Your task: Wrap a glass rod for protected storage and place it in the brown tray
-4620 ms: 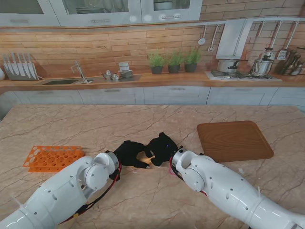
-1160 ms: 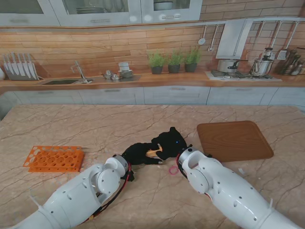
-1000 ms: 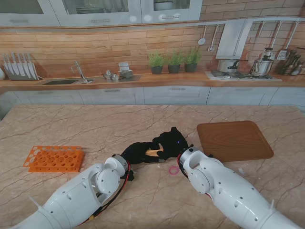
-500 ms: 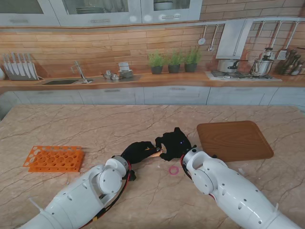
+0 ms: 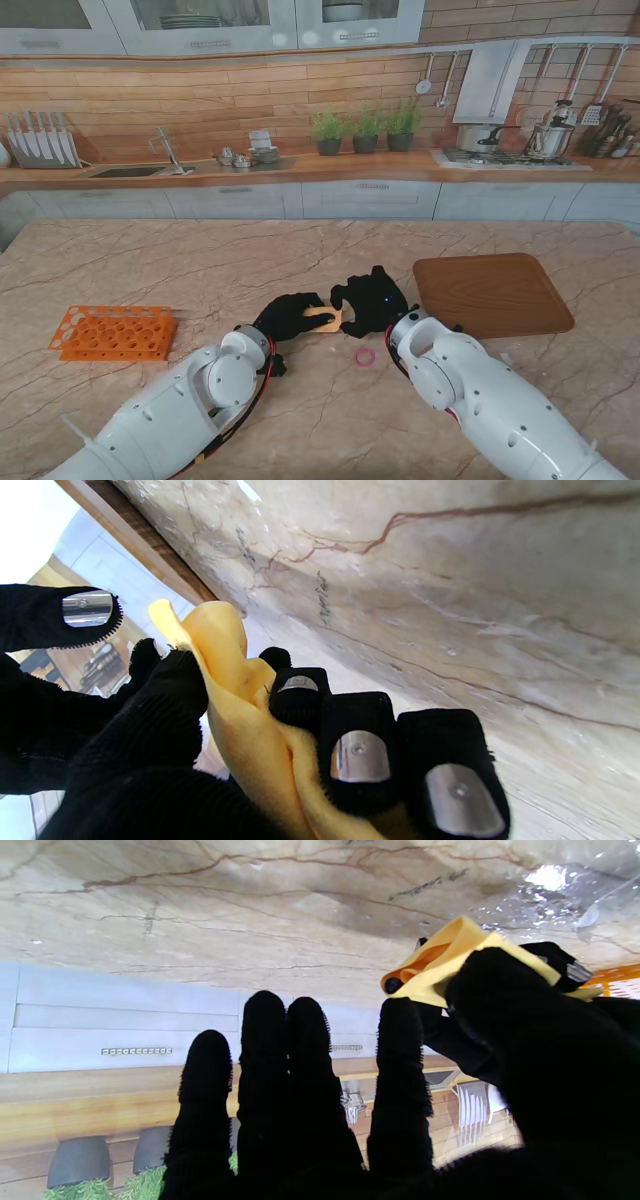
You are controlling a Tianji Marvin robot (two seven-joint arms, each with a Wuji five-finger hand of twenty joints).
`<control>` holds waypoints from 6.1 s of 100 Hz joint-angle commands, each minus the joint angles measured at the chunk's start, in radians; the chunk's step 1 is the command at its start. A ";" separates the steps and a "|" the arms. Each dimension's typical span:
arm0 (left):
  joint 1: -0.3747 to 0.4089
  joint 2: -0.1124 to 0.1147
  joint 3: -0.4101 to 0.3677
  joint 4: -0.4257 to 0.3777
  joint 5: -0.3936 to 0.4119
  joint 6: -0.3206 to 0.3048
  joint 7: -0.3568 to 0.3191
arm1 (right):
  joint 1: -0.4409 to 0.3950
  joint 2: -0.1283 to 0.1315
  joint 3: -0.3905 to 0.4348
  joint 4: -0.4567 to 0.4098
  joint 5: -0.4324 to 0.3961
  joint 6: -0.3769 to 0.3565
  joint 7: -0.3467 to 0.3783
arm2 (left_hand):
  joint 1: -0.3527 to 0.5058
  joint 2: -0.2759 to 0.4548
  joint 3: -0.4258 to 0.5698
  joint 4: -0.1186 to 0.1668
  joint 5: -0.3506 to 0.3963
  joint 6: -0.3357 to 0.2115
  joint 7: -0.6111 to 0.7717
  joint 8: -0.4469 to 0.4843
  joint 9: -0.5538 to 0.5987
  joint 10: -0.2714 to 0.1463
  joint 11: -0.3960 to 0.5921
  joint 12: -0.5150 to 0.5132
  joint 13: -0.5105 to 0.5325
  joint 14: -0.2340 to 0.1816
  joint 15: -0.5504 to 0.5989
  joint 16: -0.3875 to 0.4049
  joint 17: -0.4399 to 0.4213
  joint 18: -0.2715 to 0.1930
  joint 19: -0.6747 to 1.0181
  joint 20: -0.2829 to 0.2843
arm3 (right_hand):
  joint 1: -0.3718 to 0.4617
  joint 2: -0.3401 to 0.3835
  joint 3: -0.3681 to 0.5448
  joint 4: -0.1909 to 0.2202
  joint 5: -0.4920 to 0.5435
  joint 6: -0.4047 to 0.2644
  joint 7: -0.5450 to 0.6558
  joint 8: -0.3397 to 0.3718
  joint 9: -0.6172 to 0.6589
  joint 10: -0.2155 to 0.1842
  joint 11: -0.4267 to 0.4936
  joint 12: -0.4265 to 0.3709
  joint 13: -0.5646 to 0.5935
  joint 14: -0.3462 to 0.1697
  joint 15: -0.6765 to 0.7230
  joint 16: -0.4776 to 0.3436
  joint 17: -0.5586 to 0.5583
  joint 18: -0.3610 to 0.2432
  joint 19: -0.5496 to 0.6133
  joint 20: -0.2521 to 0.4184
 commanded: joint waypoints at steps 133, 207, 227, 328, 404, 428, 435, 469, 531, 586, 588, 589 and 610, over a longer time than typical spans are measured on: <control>0.063 0.020 -0.072 -0.087 0.064 -0.029 0.029 | -0.143 0.038 0.090 -0.074 -0.118 0.057 0.102 | 0.000 -0.023 0.130 -0.016 0.168 -0.014 0.131 -0.086 0.149 -0.072 0.082 -0.014 0.049 0.044 0.125 -0.036 -0.001 0.000 0.261 0.054 | -0.048 0.045 -0.032 0.058 -0.194 0.114 -0.057 -0.007 -0.240 0.023 -0.097 -0.088 -0.069 -0.018 -0.221 -0.118 -0.034 0.045 -0.148 -0.049; 0.071 0.024 -0.081 -0.100 0.064 -0.015 0.022 | -0.093 0.042 0.022 -0.017 -0.132 0.060 0.071 | -0.010 -0.028 0.152 -0.024 0.175 -0.010 0.128 -0.088 0.154 -0.070 0.079 -0.018 0.049 0.058 0.125 -0.042 -0.001 0.009 0.261 0.055 | -0.059 0.077 0.044 0.051 -0.238 0.137 -0.022 -0.012 -0.292 0.037 -0.047 -0.082 -0.070 -0.023 -0.168 -0.123 -0.019 0.019 -0.075 -0.059; 0.079 0.025 -0.087 -0.110 0.066 -0.005 0.022 | -0.097 0.046 0.013 -0.020 -0.136 0.044 0.088 | -0.012 -0.029 0.156 -0.024 0.175 -0.011 0.129 -0.088 0.155 -0.070 0.078 -0.018 0.049 0.059 0.126 -0.042 -0.001 0.009 0.261 0.057 | -0.052 0.047 0.031 0.054 -0.249 0.139 -0.023 -0.016 -0.304 0.038 -0.044 -0.082 -0.076 -0.025 -0.165 -0.125 -0.019 0.020 -0.069 -0.065; 0.134 0.038 -0.108 -0.173 0.091 0.016 0.020 | -0.207 0.051 0.092 -0.092 -0.169 -0.005 0.057 | -0.015 -0.023 0.162 -0.024 0.165 -0.006 0.123 -0.088 0.144 -0.065 0.075 -0.018 0.049 0.060 0.127 -0.043 -0.002 0.013 0.261 0.055 | 0.064 0.100 0.149 0.008 0.038 -0.160 0.334 -0.095 -0.234 0.007 -0.017 -0.075 -0.071 -0.044 -0.127 -0.114 -0.045 0.015 -0.068 -0.084; 0.064 0.013 -0.046 -0.089 0.088 0.029 0.054 | -0.105 -0.008 0.104 -0.090 0.034 -0.040 -0.037 | -0.050 -0.036 0.158 -0.020 0.229 0.011 0.138 -0.089 0.171 -0.067 0.107 -0.019 0.049 0.068 0.127 -0.046 -0.004 0.036 0.261 0.055 | 0.075 0.141 0.097 -0.028 0.087 -0.118 0.282 -0.150 -0.164 -0.013 -0.039 -0.076 -0.047 -0.047 -0.138 -0.113 -0.027 0.011 -0.068 -0.078; 0.055 0.013 -0.037 -0.080 0.095 0.004 0.057 | -0.048 -0.032 0.053 -0.036 0.102 0.004 -0.076 | -0.036 -0.040 0.164 -0.021 0.213 0.013 0.127 -0.090 0.158 -0.061 0.102 -0.018 0.049 0.075 0.120 -0.048 -0.006 0.045 0.261 0.038 | 0.073 0.170 0.068 -0.025 0.051 -0.129 0.291 -0.136 -0.174 -0.011 -0.035 -0.073 -0.050 -0.052 -0.138 -0.110 -0.023 0.002 -0.067 -0.073; 0.055 0.015 -0.037 -0.081 0.099 -0.004 0.055 | -0.035 -0.036 0.041 -0.022 0.112 0.012 -0.084 | -0.035 -0.045 0.164 -0.023 0.206 0.010 0.124 -0.091 0.157 -0.061 0.102 -0.018 0.049 0.076 0.120 -0.048 -0.006 0.046 0.261 0.036 | 0.072 0.173 0.063 -0.024 0.047 -0.128 0.293 -0.137 -0.174 -0.012 -0.033 -0.072 -0.050 -0.053 -0.138 -0.110 -0.021 0.002 -0.066 -0.072; 0.058 0.016 -0.036 -0.088 0.095 -0.026 0.051 | 0.012 -0.051 0.003 0.031 0.149 0.033 -0.103 | -0.031 -0.059 0.168 -0.028 0.200 0.009 0.122 -0.091 0.152 -0.063 0.100 -0.016 0.049 0.077 0.118 -0.047 -0.006 0.046 0.261 0.029 | 0.070 0.191 0.032 -0.024 0.022 -0.118 0.297 -0.140 -0.182 -0.011 -0.029 -0.070 -0.052 -0.056 -0.136 -0.110 -0.019 -0.004 -0.061 -0.068; 0.058 0.020 -0.035 -0.081 0.110 -0.069 0.058 | 0.022 -0.057 -0.010 0.045 0.181 0.054 -0.090 | -0.194 -0.176 0.259 -0.011 0.169 0.043 0.064 -0.045 0.117 -0.090 0.085 -0.009 0.049 0.049 0.083 -0.039 -0.004 -0.003 0.261 -0.013 | 0.014 0.189 0.006 0.003 -0.097 -0.066 0.272 -0.175 -0.173 -0.013 -0.027 -0.072 -0.045 -0.052 -0.134 -0.111 -0.022 -0.003 -0.061 -0.068; 0.066 0.008 -0.036 -0.088 0.096 -0.046 0.086 | 0.013 -0.053 -0.009 0.033 0.193 0.047 -0.058 | -0.209 0.114 -0.309 0.056 0.238 0.051 0.051 0.042 0.139 -0.046 0.115 0.000 0.048 0.119 0.035 -0.024 -0.018 0.104 0.261 -0.091 | 0.001 0.123 0.060 0.016 -0.067 -0.061 0.254 -0.195 0.010 -0.033 -0.081 -0.093 0.122 -0.039 -0.189 -0.135 -0.007 0.044 -0.082 -0.072; 0.066 0.007 -0.036 -0.089 0.095 -0.044 0.086 | 0.013 -0.053 -0.010 0.033 0.192 0.046 -0.058 | -0.202 0.121 -0.314 0.055 0.243 0.052 0.060 0.044 0.147 -0.048 0.121 -0.003 0.048 0.124 0.035 -0.026 -0.019 0.116 0.261 -0.096 | -0.001 0.119 0.062 0.016 -0.066 -0.059 0.252 -0.195 0.010 -0.033 -0.082 -0.093 0.123 -0.038 -0.189 -0.134 -0.007 0.044 -0.082 -0.072; 0.067 0.007 -0.037 -0.090 0.094 -0.043 0.086 | 0.013 -0.053 -0.010 0.033 0.192 0.046 -0.057 | -0.199 0.123 -0.314 0.055 0.245 0.053 0.061 0.044 0.149 -0.048 0.123 -0.004 0.048 0.125 0.035 -0.026 -0.020 0.119 0.261 -0.097 | -0.003 0.117 0.061 0.016 -0.065 -0.058 0.251 -0.195 0.011 -0.033 -0.082 -0.093 0.123 -0.038 -0.190 -0.134 -0.007 0.044 -0.082 -0.072; 0.068 0.002 -0.035 -0.094 0.086 -0.024 0.093 | 0.011 -0.051 -0.009 0.031 0.186 0.028 -0.057 | -0.167 0.127 -0.315 0.056 0.289 0.076 0.094 0.049 0.200 -0.062 0.157 -0.027 0.049 0.132 0.040 -0.038 -0.026 0.162 0.261 -0.111 | -0.041 0.055 0.084 0.008 -0.042 -0.036 0.199 -0.163 0.006 -0.036 -0.083 -0.089 0.115 -0.042 -0.187 -0.121 -0.010 0.049 -0.094 -0.074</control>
